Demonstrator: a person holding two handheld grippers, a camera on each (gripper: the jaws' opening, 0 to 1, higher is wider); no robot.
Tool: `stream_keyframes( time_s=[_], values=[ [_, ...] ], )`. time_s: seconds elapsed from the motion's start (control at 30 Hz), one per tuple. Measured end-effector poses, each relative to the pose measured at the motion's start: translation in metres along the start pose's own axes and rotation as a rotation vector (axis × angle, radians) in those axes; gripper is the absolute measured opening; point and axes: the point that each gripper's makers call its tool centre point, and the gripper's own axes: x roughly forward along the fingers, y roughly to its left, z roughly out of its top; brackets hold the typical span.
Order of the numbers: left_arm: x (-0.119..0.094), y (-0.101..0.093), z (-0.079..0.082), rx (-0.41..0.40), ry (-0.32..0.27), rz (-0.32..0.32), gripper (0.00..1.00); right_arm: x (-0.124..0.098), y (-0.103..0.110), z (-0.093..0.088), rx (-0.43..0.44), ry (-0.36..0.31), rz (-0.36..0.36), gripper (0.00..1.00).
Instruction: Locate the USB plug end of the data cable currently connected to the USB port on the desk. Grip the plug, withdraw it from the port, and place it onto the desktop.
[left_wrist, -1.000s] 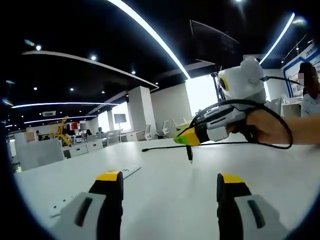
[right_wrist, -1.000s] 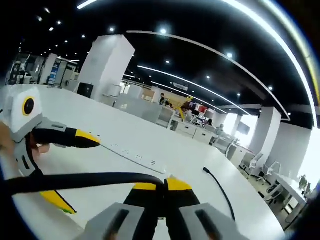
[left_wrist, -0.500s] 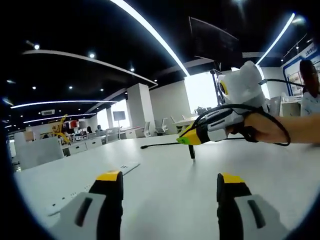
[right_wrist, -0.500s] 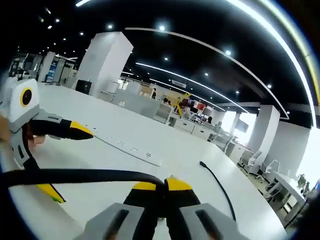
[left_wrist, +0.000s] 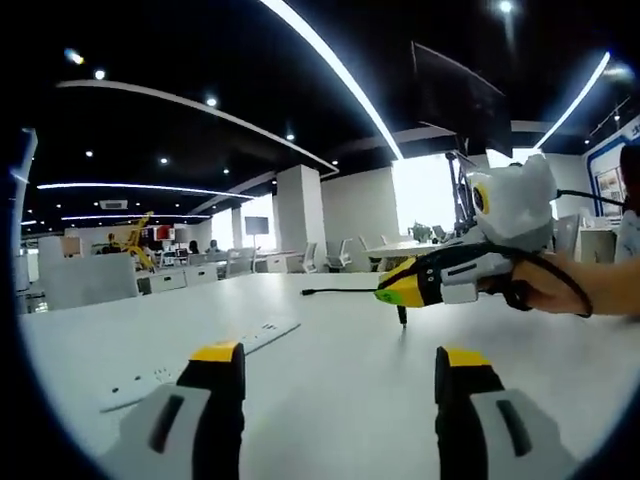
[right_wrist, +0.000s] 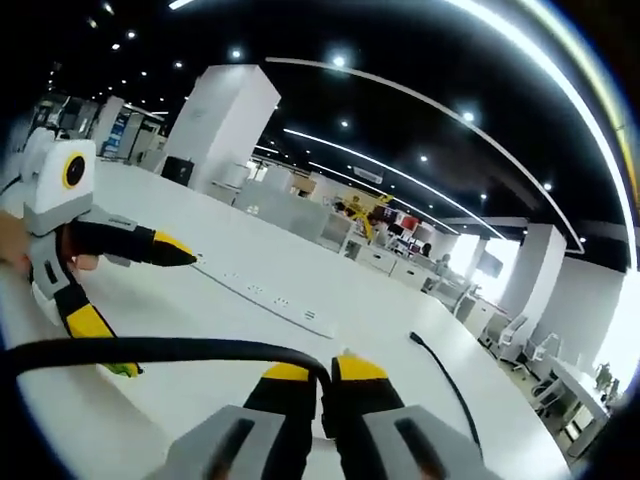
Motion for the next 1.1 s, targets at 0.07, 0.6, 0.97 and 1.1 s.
stream_keyframes(
  time_s=[0.07,0.6,0.97,1.1],
  values=[
    [-0.001,0.006,0.000,-0.011,-0.003,0.022,0.78,0.002,-0.001,-0.001,0.011,-0.001,0.002,0.08],
    [-0.001,0.014,0.001,-0.036,-0.012,0.055,0.77,0.003,-0.003,-0.013,0.014,0.038,0.008,0.13],
    [-0.003,0.021,0.003,-0.065,-0.022,0.073,0.76,0.002,-0.006,-0.019,0.025,0.075,0.058,0.18],
    [-0.001,0.021,0.003,-0.056,-0.015,0.070,0.76,0.001,-0.005,-0.021,0.000,0.091,0.065,0.20]
  ],
)
